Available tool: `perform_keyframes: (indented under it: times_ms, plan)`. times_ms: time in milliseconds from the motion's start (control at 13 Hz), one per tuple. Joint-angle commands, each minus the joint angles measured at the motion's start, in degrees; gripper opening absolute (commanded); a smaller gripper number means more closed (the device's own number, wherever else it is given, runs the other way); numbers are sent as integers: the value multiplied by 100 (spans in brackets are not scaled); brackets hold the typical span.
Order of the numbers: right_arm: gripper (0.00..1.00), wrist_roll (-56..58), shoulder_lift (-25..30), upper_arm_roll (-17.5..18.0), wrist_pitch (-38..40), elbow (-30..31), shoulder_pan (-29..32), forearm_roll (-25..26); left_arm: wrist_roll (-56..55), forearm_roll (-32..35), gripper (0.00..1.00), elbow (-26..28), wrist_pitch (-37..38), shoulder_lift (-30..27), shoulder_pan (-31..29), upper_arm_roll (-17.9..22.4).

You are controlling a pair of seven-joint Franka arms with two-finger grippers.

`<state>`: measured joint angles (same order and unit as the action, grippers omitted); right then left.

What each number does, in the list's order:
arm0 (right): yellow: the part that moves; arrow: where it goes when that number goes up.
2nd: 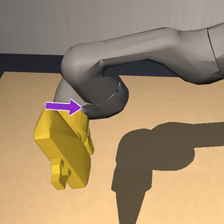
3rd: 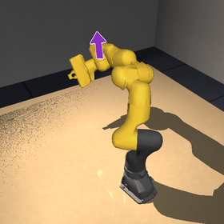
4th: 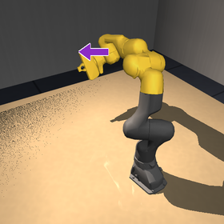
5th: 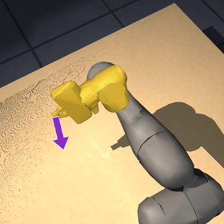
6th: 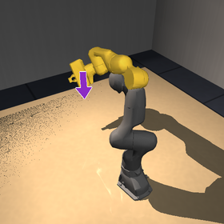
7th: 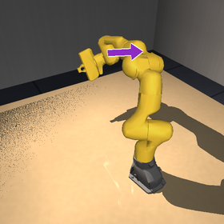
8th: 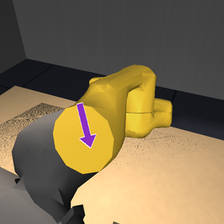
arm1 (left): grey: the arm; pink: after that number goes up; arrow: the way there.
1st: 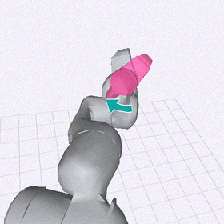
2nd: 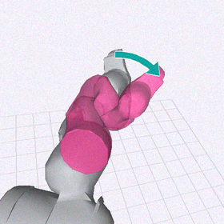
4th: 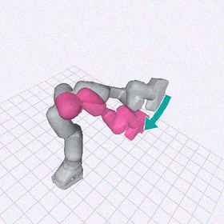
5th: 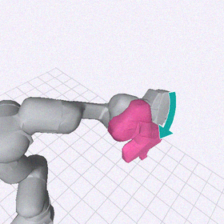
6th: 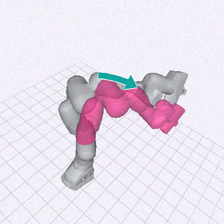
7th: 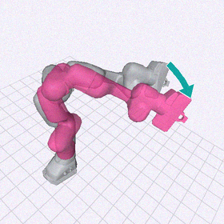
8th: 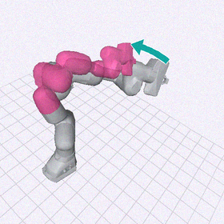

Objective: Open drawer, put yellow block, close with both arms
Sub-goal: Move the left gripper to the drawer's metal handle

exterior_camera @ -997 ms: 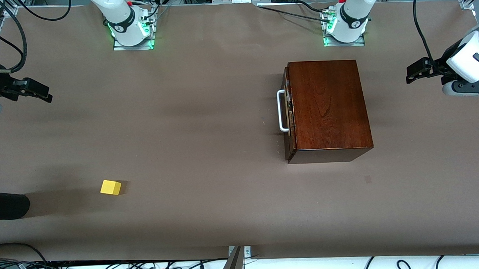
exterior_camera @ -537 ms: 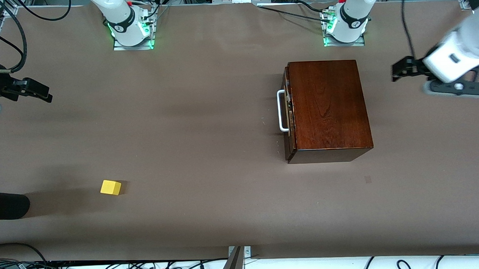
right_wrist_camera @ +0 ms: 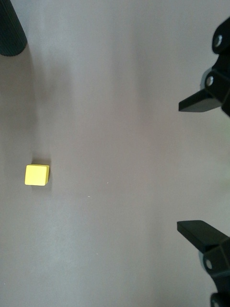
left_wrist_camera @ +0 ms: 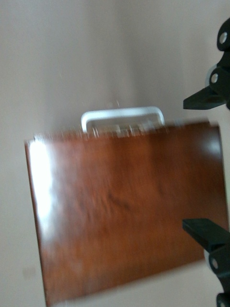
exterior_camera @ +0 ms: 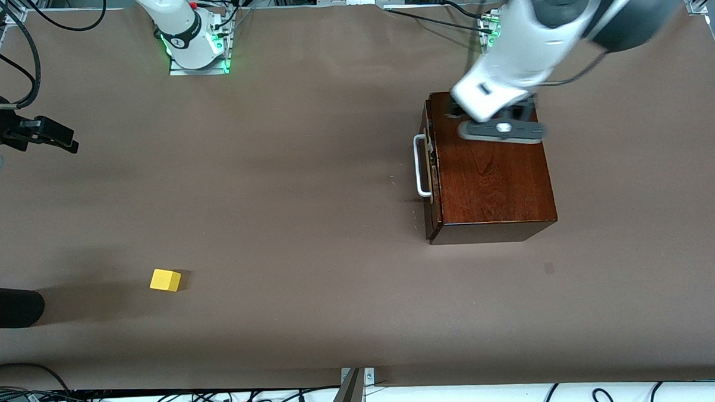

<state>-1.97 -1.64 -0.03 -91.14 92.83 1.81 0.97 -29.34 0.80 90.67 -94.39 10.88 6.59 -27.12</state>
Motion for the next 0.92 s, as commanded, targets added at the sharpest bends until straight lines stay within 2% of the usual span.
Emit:
perform_keyframes:
  times_ms: [0, 153, 383, 844]
  plan:
    - [100, 47, 41, 11, 8, -11, 4, 87, -737, 392, 100, -84, -491, 501, 516, -21]
    - [100, 47, 41, 11, 8, -11, 4, 87, -1204, 876, 100, -84, -633, 879, 1000, -12]
    - [100, 56, 33, 11, 8, -11, 4, 87, -1417, 1123, 100, -32, -800, 1284, 1370, -12]
    - [100, 47, 24, 11, 8, -11, 4, 87, -1742, 1914, 100, 425, -800, 1496, 1494, -4]
